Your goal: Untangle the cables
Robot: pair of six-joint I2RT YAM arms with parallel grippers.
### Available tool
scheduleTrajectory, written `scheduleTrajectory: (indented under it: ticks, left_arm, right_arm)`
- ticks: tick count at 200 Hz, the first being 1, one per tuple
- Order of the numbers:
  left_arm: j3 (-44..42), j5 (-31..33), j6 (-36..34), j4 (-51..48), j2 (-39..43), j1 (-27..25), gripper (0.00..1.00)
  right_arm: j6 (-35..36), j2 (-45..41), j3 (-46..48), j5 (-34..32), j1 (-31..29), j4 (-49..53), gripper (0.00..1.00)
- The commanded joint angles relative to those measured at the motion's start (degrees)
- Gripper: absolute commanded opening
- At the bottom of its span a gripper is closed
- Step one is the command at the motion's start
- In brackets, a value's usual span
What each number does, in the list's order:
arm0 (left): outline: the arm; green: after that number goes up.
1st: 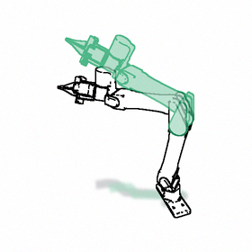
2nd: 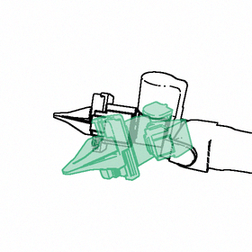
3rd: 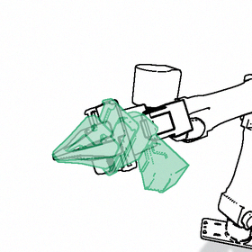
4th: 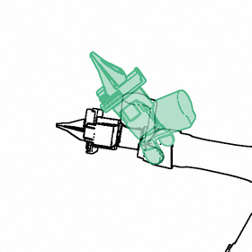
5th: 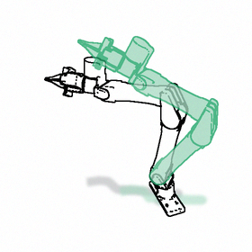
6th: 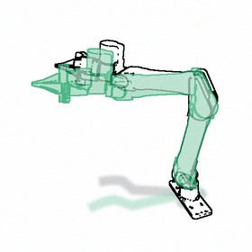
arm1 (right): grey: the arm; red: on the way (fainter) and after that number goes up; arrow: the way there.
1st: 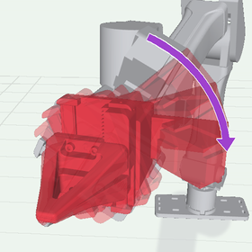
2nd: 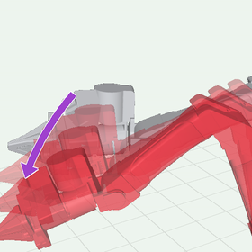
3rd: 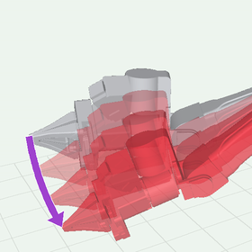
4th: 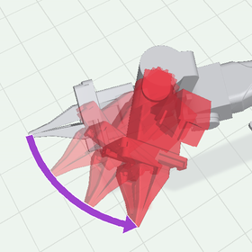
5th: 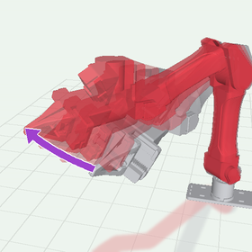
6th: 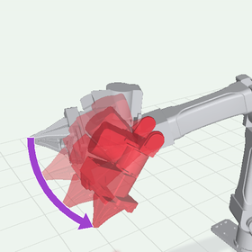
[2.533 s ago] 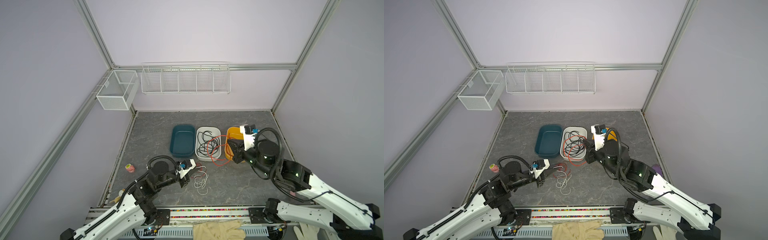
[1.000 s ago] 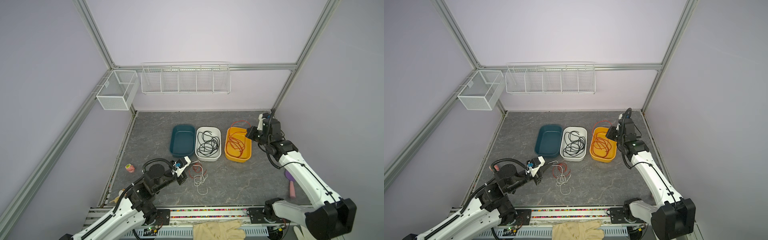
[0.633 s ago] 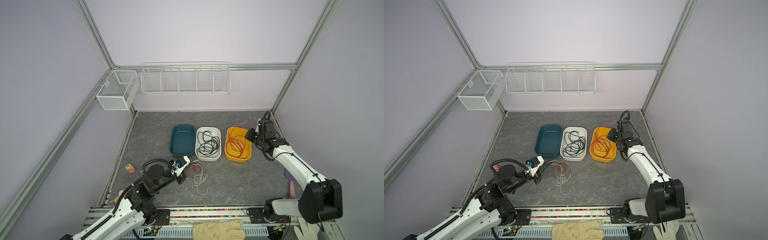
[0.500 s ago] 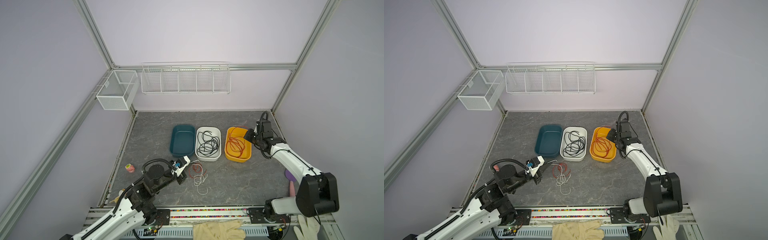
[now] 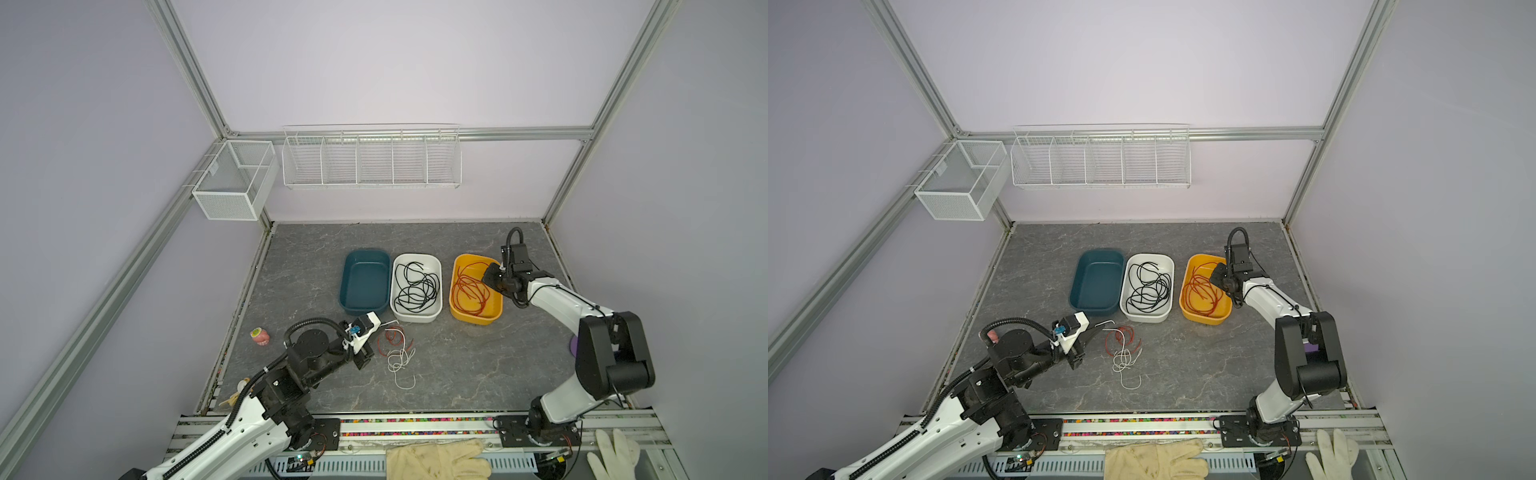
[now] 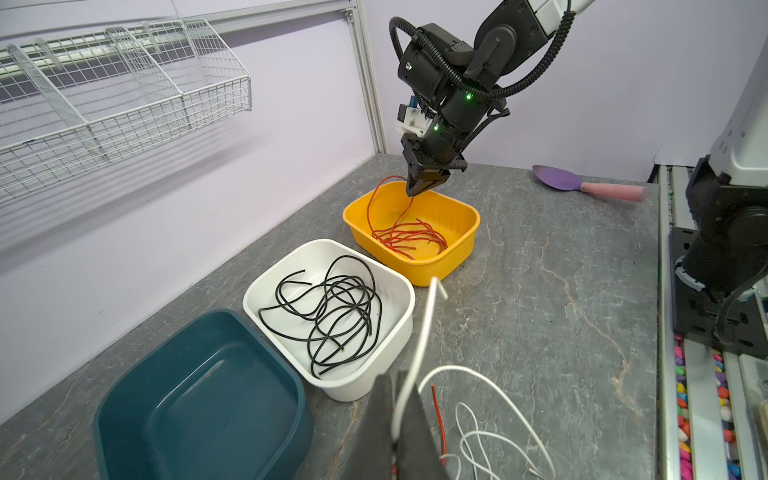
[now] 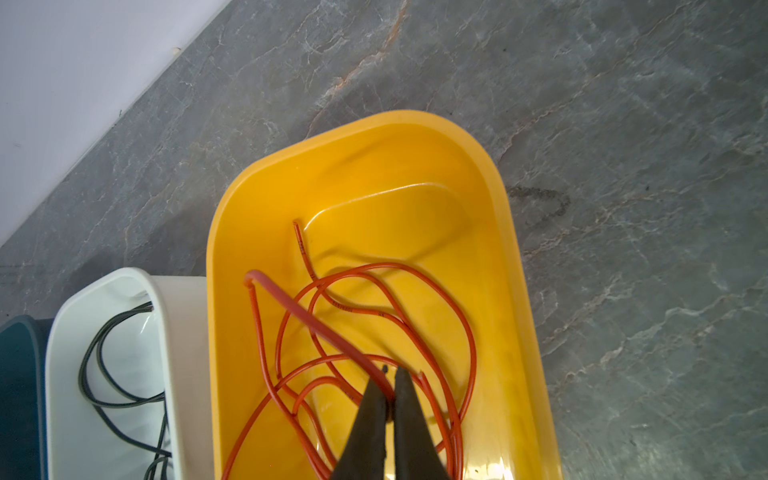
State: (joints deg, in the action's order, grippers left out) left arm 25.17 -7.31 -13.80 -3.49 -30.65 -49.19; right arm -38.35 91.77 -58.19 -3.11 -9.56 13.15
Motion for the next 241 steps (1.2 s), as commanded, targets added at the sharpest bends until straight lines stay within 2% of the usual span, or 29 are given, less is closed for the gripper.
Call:
scheduleTrajectory:
  ticks: [1,24,39,69,100,148,157,164,169,172,213,241]
  left_arm:
    - [-0.6,0.4,-0.9,0.8,0.1,-0.2,0.00]
    - [-0.6,0.3,-1.1,0.9,0.2,-0.2,0.00]
    - [-0.6,0.4,-1.1,0.8,0.2,-0.2,0.00]
    - [-0.7,0.5,-1.3,0.7,0.3,-0.2,0.00]
    - [-0.7,0.8,-1.1,0.9,0.6,-0.2,0.00]
    - [-0.6,4.2,0.6,1.6,1.6,-0.3,0.00]
    - [-0.5,4.7,1.0,1.6,1.7,-0.2,0.00]
    - [-0.3,4.9,1.0,1.6,1.9,-0.2,0.00]
    - [-0.3,5.2,1.1,1.7,2.1,-0.2,0.00]
    - [-0.3,5.3,1.0,1.8,2.1,-0.2,0.00]
    - [1.9,9.6,1.0,1.7,2.3,-0.2,0.00]
    - [5.2,11.7,1.0,2.3,2.1,-0.2,0.00]
  right_arm:
    - [-1.1,-0.1,-1.9,0.0,0.2,1.3,0.12]
    - [-1.2,-0.2,-2.9,-0.5,0.2,3.3,0.31]
    - [-1.0,-0.3,-3.4,-0.4,0.2,4.4,0.38]
    - [-1.1,-3.0,-3.0,-0.2,0.2,5.0,0.44]
    - [-0.1,-8.5,-2.1,0.2,-0.1,5.7,0.55]
    - [3.3,-18.2,-3.3,0.0,-1.9,13.9,0.70]
    - [3.7,-20.8,-2.8,-1.6,-3.8,15.3,0.81]
    - [4.0,-22.9,-2.4,-3.0,-4.7,16.5,1.00]
    - [4.3,-24.1,-2.3,-3.6,-5.2,17.5,0.90]
    - [4.6,-24.9,-2.3,-3.7,-5.5,18.2,0.88]
    - [8.4,-33.0,-3.5,-4.4,-8.6,30.0,0.88]
    - [10.6,-42.5,-2.9,-5.1,-10.5,35.4,0.88]
